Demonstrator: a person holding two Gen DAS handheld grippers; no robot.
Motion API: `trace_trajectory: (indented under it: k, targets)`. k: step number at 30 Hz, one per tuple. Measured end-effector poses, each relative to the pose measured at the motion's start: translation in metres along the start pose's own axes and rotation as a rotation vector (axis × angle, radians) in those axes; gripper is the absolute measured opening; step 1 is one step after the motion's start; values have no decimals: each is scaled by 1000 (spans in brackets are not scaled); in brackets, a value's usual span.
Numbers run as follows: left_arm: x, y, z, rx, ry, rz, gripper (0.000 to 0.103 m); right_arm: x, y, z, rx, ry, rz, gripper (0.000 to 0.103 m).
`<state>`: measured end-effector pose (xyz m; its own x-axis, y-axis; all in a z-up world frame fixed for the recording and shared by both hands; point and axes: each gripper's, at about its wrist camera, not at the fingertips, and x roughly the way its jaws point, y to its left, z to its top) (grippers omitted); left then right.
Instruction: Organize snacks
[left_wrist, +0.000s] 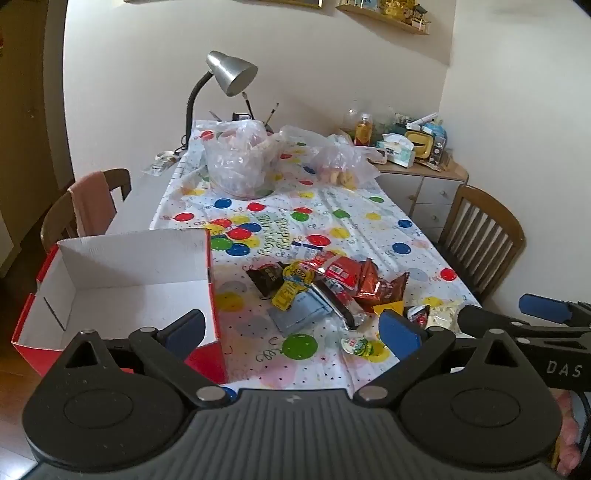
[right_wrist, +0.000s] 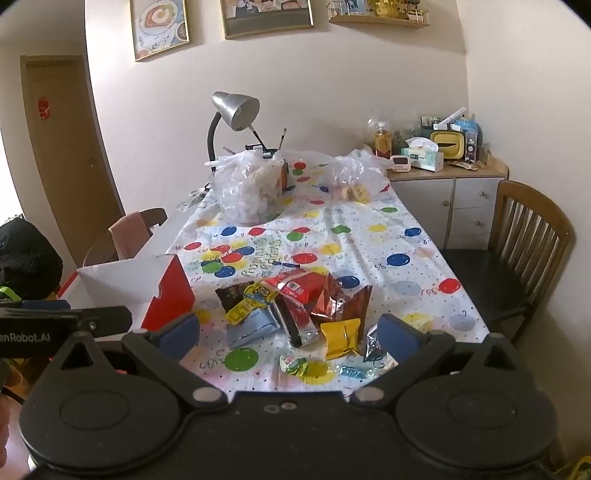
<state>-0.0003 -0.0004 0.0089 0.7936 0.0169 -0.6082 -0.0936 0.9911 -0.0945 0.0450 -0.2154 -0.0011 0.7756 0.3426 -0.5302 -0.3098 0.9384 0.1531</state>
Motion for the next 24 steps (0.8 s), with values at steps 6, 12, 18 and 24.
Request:
trace_trajectory:
  k: [6, 12, 18, 24]
  targets:
    - [-2, 2, 1, 2, 0, -8, 101, 0, 4, 0, -12, -4, 0, 103]
    - [1, 6, -1, -18, 6, -24, 101, -1, 8, 3, -27, -7, 7, 103]
    - [3, 9, -4, -25, 19, -28, 101, 0, 8, 3, -28, -1, 7, 103]
    - [2, 5, -7, -21, 32, -23, 101, 0, 8, 2, -26, 13, 15, 103]
